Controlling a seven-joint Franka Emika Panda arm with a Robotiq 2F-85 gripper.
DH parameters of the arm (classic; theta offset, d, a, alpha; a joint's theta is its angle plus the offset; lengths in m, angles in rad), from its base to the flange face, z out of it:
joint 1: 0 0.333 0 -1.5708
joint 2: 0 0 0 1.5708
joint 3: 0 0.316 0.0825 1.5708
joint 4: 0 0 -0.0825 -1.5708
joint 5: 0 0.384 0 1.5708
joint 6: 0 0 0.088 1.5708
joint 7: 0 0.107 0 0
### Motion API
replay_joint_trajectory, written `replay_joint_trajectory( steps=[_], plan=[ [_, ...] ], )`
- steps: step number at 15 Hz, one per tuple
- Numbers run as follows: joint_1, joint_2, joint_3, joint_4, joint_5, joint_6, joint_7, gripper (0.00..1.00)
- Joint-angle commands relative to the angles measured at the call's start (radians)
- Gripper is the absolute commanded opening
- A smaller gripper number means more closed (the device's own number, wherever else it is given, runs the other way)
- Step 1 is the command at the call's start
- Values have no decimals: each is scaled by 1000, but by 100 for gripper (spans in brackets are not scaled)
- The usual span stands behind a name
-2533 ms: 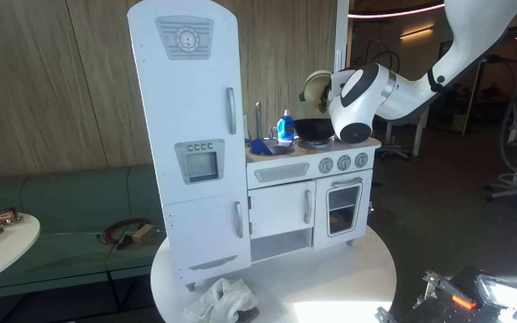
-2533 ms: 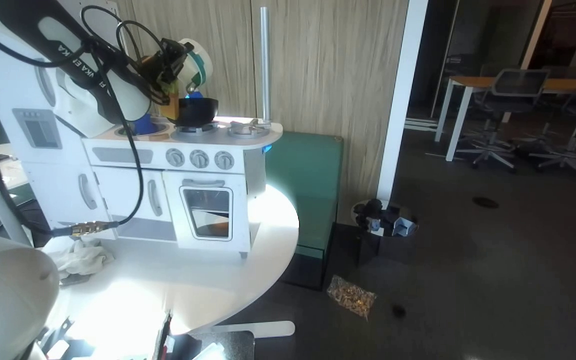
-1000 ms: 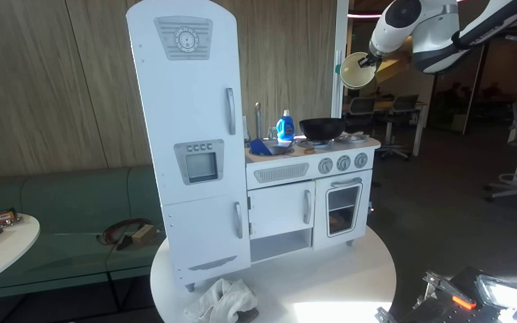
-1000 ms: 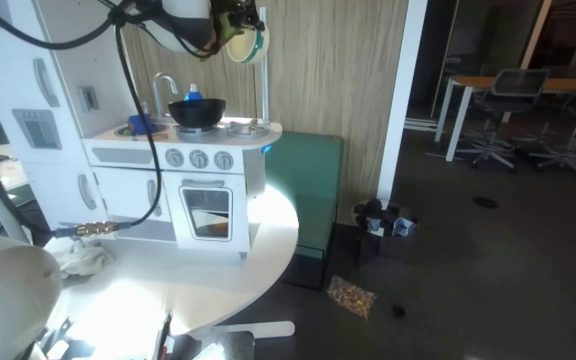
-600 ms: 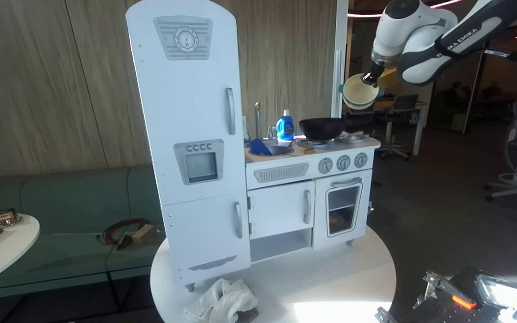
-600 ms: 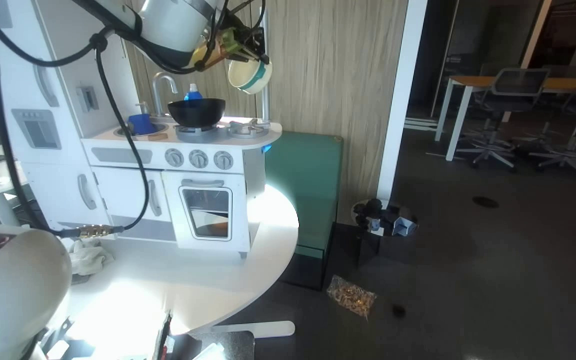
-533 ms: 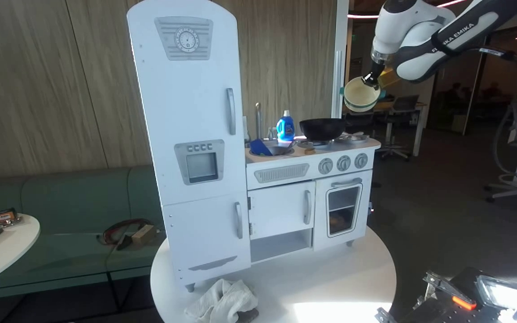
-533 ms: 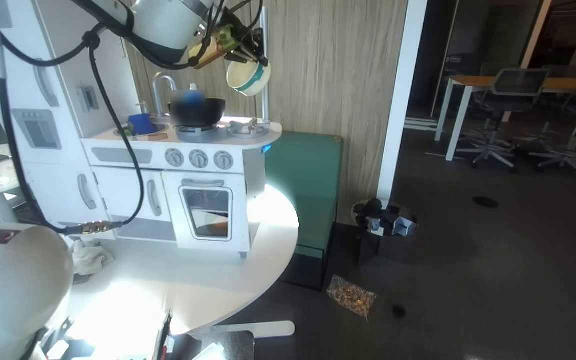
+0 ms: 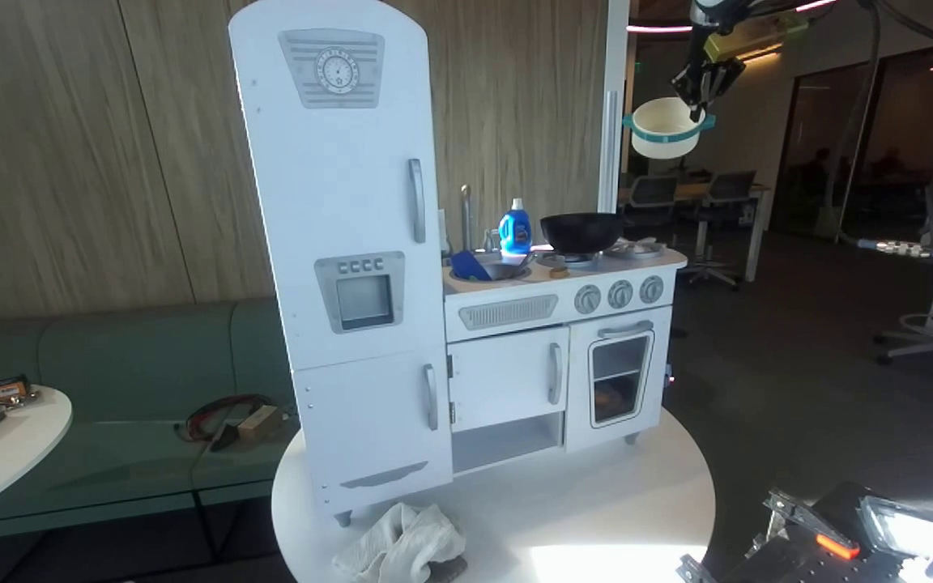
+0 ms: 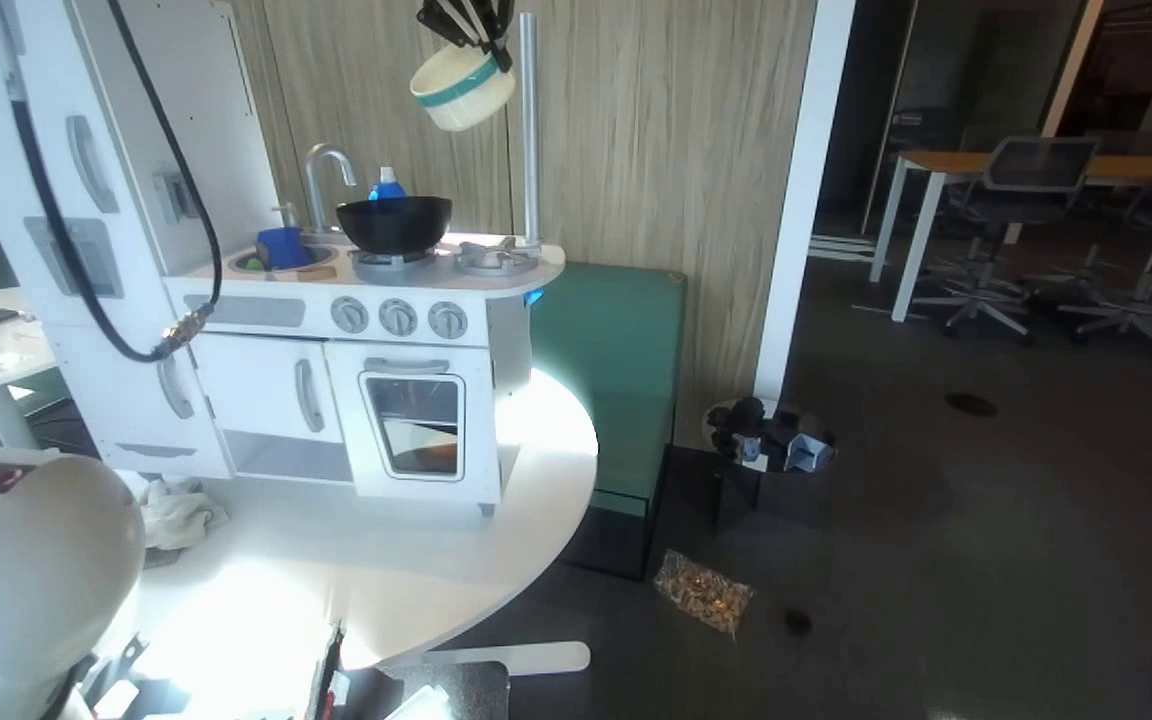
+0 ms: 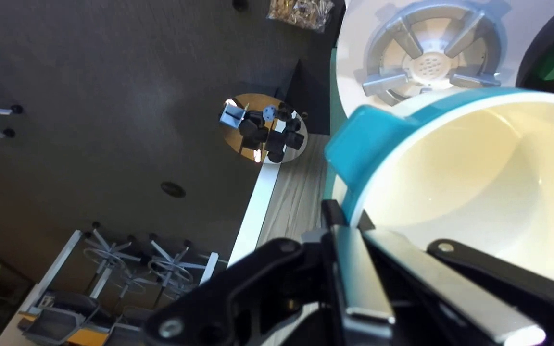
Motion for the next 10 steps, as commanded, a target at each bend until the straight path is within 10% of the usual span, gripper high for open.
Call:
replay_joint_trajectory(
  steps=[1,10],
  plan=[
    [-151,135,80,199,161,-147,-125,3],
    [-295,336,140,378,328,-319,-218,4]
  ],
)
